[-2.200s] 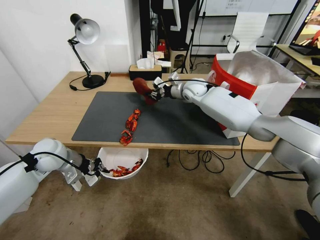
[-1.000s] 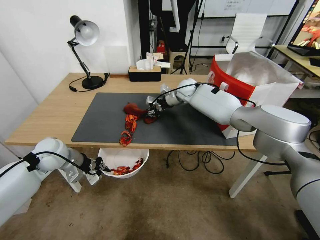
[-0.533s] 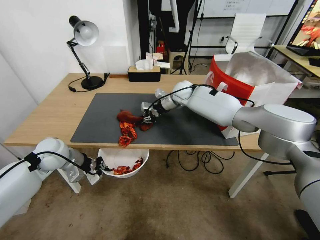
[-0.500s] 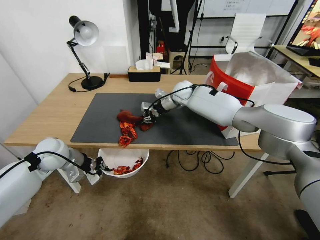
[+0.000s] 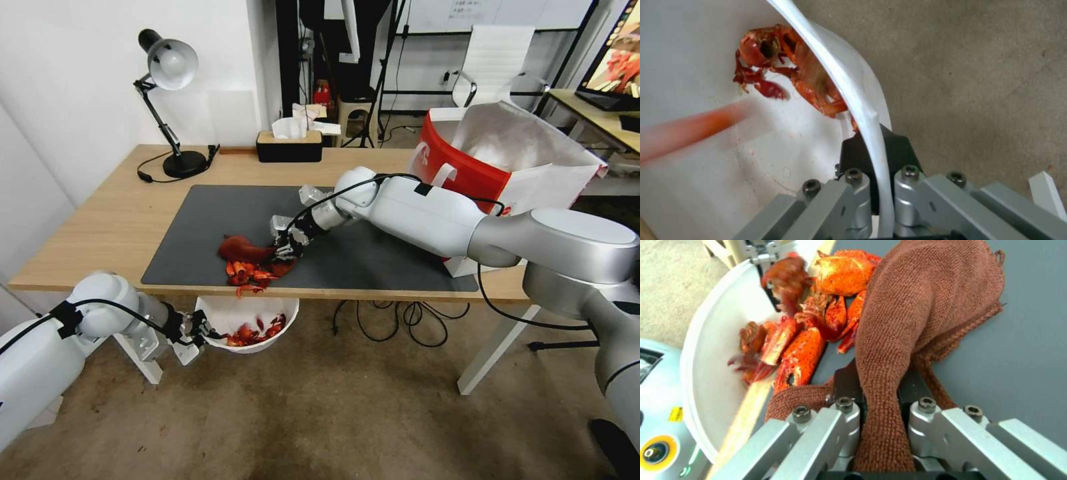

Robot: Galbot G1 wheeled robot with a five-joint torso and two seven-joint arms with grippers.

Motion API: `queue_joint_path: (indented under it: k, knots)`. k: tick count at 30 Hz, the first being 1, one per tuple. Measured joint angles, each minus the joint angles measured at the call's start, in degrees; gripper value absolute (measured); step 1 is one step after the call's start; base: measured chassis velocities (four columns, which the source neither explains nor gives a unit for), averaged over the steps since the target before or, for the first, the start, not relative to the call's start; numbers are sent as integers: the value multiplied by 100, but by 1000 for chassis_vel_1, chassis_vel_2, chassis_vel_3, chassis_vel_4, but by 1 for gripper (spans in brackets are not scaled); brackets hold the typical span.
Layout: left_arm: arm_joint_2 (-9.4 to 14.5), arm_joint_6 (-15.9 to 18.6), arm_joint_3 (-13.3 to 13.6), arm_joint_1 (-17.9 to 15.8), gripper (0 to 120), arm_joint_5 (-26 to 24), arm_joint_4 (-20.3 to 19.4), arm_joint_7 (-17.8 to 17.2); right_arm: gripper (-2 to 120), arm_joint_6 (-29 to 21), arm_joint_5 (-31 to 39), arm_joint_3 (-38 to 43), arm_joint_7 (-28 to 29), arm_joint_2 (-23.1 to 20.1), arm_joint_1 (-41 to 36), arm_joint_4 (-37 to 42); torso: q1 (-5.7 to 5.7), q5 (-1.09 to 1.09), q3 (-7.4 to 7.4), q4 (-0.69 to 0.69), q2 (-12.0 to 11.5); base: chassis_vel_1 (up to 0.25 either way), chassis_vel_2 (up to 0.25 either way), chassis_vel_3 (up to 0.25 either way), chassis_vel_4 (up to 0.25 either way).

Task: Sweep shrimp from table into container with towel, then put container into takeout bag.

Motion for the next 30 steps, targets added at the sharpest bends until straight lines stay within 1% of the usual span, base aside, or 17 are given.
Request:
queue_joint_path:
  k: [3, 11, 22, 30]
  knots:
    - [25, -26, 2, -14, 0, -29, 20, -8, 7, -11, 57, -88, 0, 14, 47, 84, 0, -2, 0, -2, 0, 0, 0, 0, 0]
    - [144, -64, -21, -27, 0, -117, 62, -14, 7, -21, 114, -184, 2, 2, 87, 309, -1, -1, 0, -1, 1, 0, 0, 0, 0]
    - [123, -70, 8, -54, 0, -125, 73, -15, 7, -62, 144, -233, 40, -127, 81, 700, -1, -2, 0, 0, 1, 0, 0, 0, 0]
    - [202, -62, 0, -36, 0, -215, 15, -1, 7, -76, 160, -286, 62, -167, 84, 855, -2, -2, -1, -1, 1, 0, 0, 0, 0]
